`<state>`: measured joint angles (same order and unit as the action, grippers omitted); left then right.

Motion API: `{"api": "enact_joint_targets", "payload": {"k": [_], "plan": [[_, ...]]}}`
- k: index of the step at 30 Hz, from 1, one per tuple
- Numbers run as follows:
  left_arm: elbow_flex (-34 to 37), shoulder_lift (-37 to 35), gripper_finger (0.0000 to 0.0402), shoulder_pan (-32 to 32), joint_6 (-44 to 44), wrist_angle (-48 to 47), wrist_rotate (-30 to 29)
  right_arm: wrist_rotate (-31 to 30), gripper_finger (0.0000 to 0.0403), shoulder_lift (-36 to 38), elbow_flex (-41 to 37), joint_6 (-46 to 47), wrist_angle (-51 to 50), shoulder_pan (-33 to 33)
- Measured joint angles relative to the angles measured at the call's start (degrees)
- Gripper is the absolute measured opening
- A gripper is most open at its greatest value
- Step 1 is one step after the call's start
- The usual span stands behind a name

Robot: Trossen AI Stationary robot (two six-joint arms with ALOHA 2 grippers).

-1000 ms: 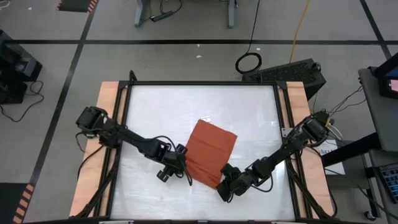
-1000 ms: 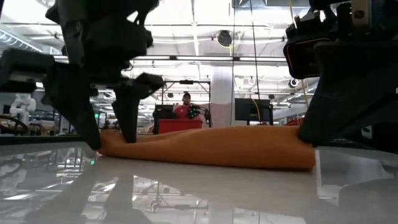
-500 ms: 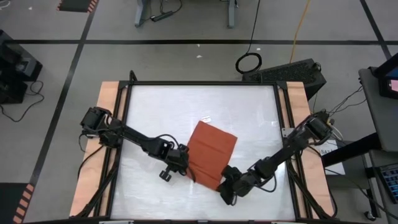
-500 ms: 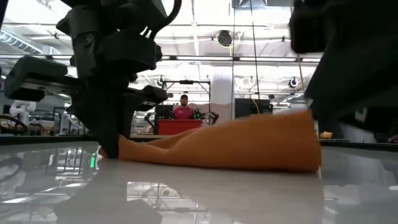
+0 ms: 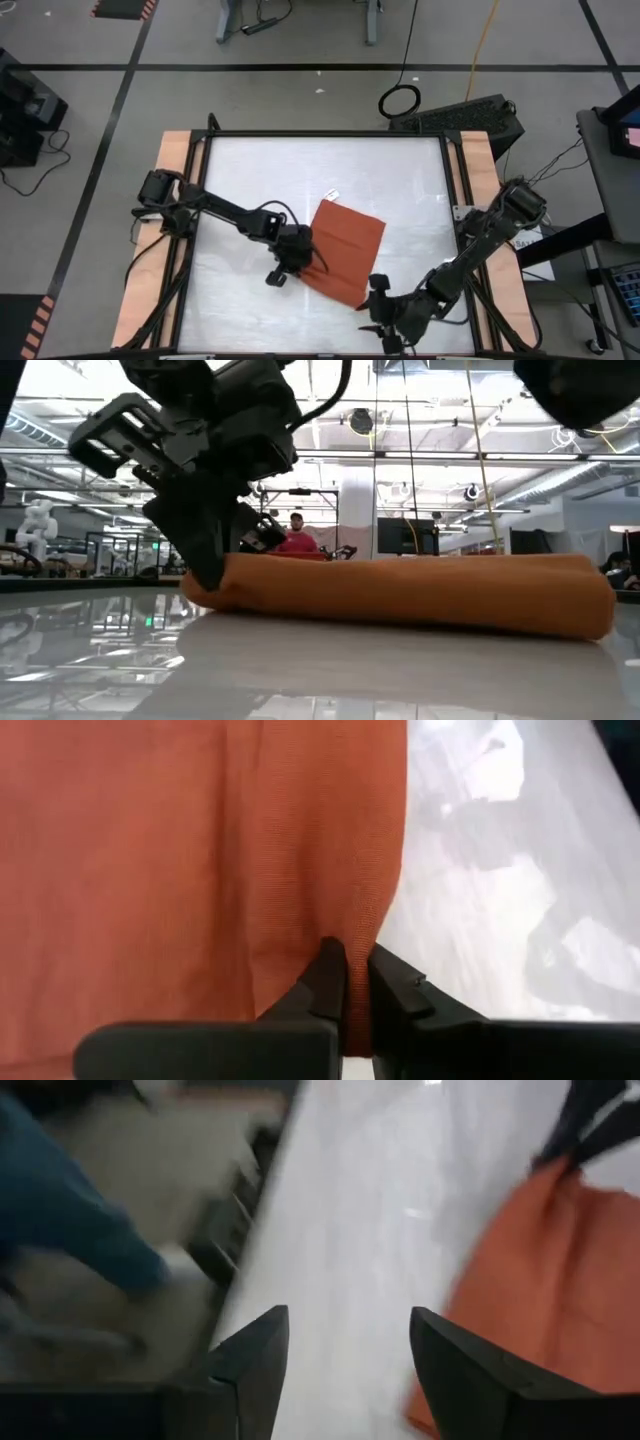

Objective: Roll towel
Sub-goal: Roll the orange towel

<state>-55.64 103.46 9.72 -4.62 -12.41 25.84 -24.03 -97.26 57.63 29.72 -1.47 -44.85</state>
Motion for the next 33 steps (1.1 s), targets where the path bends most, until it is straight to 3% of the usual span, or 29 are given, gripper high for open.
{"api": "enact_joint_targets", "payload": {"k": [6, 12, 17, 33], "plan": [[0.00, -0.04, 0.0020, -1.25, 2.96, 0.00, 5.24, -0.37, 0.0201, -6.00, 4.88, -1.67, -10.71, 1.32], [-0.02, -0.07, 0.0020, -2.22, 5.77, 1.04, 9.10, -2.01, 0.0201, -9.45, 7.37, -3.59, -11.25, 1.89], [-0.07, -0.15, 0.0020, -2.75, 6.86, 2.46, 12.08, -7.61, 0.0201, -10.80, 7.88, -0.53, -17.02, 1.91], [-0.09, -0.24, 0.0020, -6.00, 13.31, 5.05, 18.25, -6.57, 0.0201, -16.66, 8.08, 12.83, -16.64, 1.60]]}}
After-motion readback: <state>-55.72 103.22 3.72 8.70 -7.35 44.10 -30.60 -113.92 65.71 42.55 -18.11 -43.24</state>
